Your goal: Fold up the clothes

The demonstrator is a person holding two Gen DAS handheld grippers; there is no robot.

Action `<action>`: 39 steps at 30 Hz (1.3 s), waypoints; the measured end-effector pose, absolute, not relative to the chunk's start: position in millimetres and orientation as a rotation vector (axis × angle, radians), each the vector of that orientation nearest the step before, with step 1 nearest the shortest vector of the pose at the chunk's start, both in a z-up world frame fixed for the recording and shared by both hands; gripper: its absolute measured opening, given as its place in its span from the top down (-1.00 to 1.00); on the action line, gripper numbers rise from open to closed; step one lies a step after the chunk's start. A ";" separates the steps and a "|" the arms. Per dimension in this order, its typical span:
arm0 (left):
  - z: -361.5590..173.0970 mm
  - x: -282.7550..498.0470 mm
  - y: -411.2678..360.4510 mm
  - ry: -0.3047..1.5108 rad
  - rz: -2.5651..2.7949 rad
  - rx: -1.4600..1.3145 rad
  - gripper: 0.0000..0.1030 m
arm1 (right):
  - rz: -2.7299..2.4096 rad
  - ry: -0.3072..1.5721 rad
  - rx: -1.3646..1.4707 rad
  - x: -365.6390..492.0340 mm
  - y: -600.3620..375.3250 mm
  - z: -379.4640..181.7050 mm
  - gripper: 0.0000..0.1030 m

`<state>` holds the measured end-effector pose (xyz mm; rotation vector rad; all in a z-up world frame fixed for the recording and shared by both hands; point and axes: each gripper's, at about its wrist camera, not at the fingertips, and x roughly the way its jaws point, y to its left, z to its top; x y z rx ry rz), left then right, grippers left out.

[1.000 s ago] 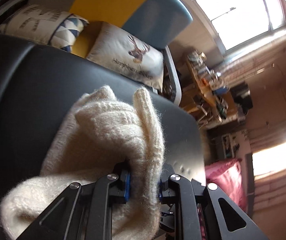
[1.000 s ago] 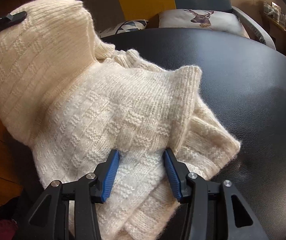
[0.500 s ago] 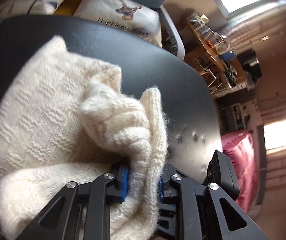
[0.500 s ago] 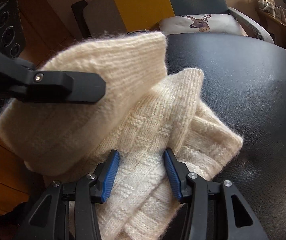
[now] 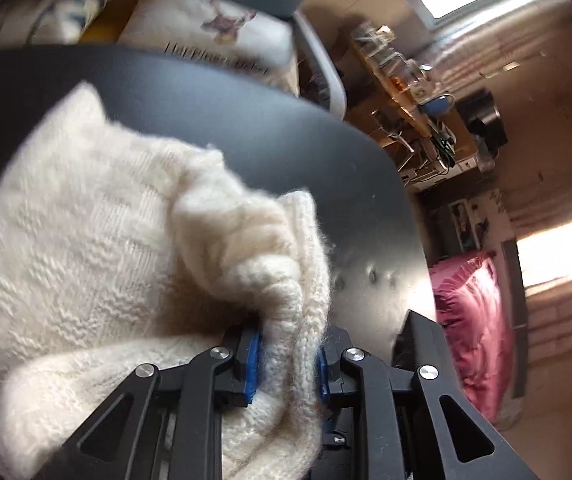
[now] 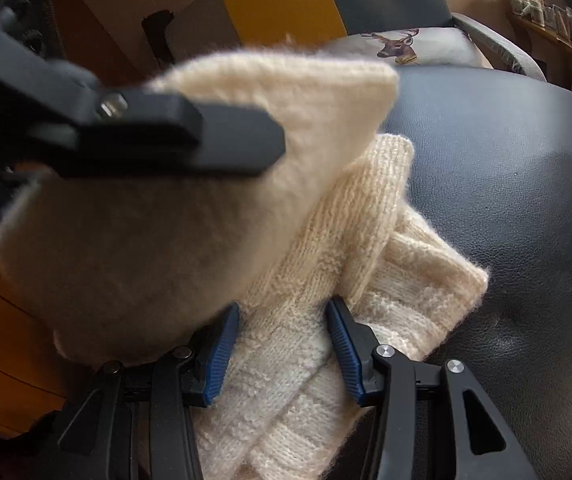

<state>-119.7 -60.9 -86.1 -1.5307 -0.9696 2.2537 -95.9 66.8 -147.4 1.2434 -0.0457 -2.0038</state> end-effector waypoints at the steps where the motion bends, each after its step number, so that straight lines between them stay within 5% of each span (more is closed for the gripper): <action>1: -92.1 -121.5 -60.5 -0.975 2.222 -1.549 0.56 | -2.007 -0.036 1.232 -94.2 65.7 -146.7 0.06; 14: -45.9 -109.1 -109.8 -1.281 1.983 -1.358 0.18 | -2.112 -0.165 1.204 -60.3 139.7 -124.5 0.07; 21: -2.3 -65.4 -190.6 -1.095 2.308 -1.212 0.04 | -2.105 -0.166 1.068 -20.4 157.6 -69.8 0.07; 27: -29.5 -32.3 -220.9 -0.938 2.428 -1.255 0.02 | -1.881 0.057 0.978 -39.2 66.3 -23.2 0.04; 33: -51.5 -25.5 -164.1 -0.549 2.495 -1.291 0.02 | -1.777 0.003 1.147 -47.3 34.0 -38.8 0.04; 39: -82.8 -20.7 -167.3 -0.500 2.436 -1.340 0.02 | -1.637 -0.021 1.436 -16.2 56.1 -118.7 0.04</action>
